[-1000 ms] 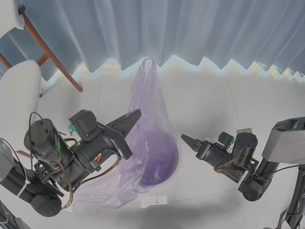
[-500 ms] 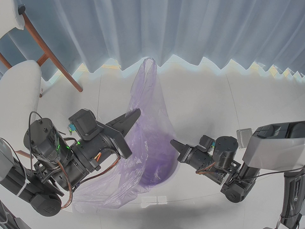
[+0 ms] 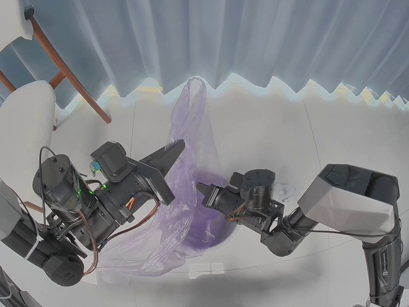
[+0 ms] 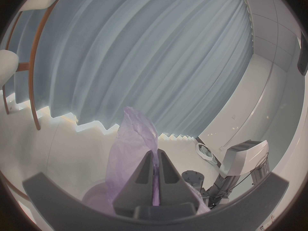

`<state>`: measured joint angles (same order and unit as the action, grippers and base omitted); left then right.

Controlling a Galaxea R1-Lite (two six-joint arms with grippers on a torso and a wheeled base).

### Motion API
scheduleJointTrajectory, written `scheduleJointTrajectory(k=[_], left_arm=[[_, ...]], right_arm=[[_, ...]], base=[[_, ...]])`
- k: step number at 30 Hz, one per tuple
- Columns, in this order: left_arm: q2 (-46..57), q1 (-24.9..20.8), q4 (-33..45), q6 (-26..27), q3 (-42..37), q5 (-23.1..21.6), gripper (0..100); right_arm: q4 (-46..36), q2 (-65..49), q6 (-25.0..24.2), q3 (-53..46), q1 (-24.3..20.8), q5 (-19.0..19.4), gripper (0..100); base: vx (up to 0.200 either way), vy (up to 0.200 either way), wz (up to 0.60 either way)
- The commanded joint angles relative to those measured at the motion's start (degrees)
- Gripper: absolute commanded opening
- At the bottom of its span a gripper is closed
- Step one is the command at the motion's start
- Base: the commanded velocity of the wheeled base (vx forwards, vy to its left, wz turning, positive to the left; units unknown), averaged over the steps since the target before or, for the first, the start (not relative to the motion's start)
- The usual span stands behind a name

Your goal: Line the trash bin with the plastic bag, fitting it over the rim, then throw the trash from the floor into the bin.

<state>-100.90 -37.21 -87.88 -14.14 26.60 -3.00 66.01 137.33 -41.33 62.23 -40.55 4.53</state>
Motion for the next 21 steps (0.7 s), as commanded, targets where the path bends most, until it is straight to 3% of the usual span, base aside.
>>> scheduleJointTrajectory(k=[1,6,10,16,18,21], left_arm=[[-3.6,1.2,-1.0,-0.1,1.4,0.1,0],[-5.0,1.0,-1.0,-0.4,2.0,0.1,0],[-6.0,1.1,-1.0,-0.3,2.2,0.1,0],[-5.8,0.8,-1.0,-0.4,1.6,0.2,0],[-5.8,0.6,-1.0,-0.4,1.6,0.3,0],[-5.9,0.5,-1.0,-0.3,1.5,0.5,0]], right_arm=[[-7.4,3.5,-3.1,10.4,-0.4,1.0,0],[-13.6,5.6,-3.8,17.7,0.7,0.9,0],[-15.6,2.7,-3.9,14.8,1.8,0.8,0],[-16.1,-11.6,-3.4,-5.8,2.3,1.1,0],[-16.1,-12.9,-3.1,-8.2,2.2,1.1,0],[-15.5,-16.4,0.4,-16.9,2.0,0.7,0]], base=[[0.000,0.000,0.00],[0.000,0.000,0.00],[0.000,0.000,0.00],[0.000,0.000,0.00],[0.000,0.000,0.00],[0.000,0.000,0.00]])
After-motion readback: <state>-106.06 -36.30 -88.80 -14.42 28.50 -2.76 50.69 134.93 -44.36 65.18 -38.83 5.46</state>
